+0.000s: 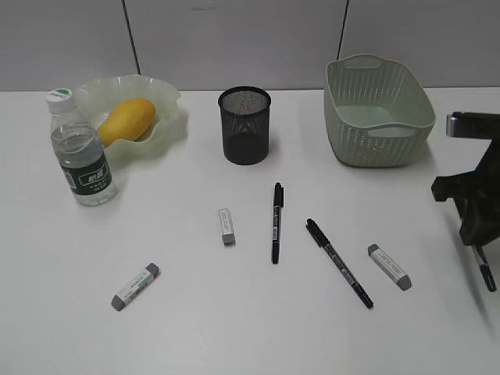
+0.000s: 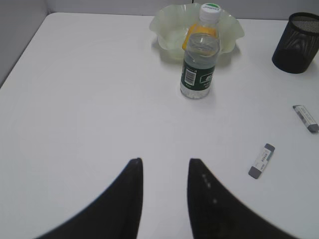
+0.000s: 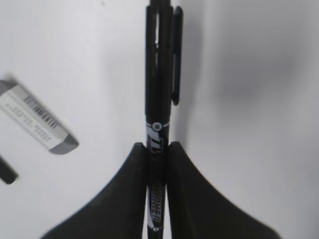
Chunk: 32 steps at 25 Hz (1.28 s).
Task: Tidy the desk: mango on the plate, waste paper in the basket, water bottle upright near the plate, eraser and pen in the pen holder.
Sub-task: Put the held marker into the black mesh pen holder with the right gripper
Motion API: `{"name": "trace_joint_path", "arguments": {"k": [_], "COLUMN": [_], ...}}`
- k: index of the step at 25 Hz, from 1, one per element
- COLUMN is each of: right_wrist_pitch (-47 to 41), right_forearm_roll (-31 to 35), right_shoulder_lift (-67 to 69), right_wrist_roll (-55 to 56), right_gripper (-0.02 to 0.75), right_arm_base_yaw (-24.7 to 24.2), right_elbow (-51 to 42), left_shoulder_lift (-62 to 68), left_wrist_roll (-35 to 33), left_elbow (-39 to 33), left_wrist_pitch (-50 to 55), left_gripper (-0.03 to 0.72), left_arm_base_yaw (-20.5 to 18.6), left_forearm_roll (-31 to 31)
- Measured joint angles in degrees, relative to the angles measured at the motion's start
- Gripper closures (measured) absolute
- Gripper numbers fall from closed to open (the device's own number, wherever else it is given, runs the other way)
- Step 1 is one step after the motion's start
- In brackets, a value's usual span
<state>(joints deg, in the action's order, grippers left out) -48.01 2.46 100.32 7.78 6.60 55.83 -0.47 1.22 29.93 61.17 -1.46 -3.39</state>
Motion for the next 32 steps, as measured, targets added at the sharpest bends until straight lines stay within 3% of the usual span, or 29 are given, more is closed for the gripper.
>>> {"name": "trace_joint_path", "arguments": {"k": [5,13,17,26,32], "right_wrist_pitch": [-0.77,3.59,17.0,51.61,58.42], "right_forearm_roll": [4.68,6.63,7.12,8.61,2.43], "right_shoulder_lift": [-9.11,-8.71,-8.65,-6.67,0.27], "right_wrist_roll": [-3.81,-5.24,-5.42,-5.54,-5.66], "right_gripper": [0.638,0.638,0.638,0.638,0.638], "right_arm_base_yaw": [1.32,16.42,19.93,20.5,20.55], "right_elbow": [-0.77,5.17,8.19,6.17,10.32], "left_shoulder_lift": [0.0,0.0,0.0,0.0,0.0], "left_wrist_roll": [0.0,0.0,0.0,0.0,0.0], "left_elbow": [0.0,0.0,0.0,0.0,0.0], "left_wrist_pitch": [0.0,0.0,0.0,0.0,0.0], "left_gripper": [0.45,0.45,0.449,0.449,0.449], "left_arm_base_yaw": [0.0,0.0,0.0,0.0,0.0], "left_forearm_roll": [0.0,0.0,0.0,-0.06,-0.12]}}
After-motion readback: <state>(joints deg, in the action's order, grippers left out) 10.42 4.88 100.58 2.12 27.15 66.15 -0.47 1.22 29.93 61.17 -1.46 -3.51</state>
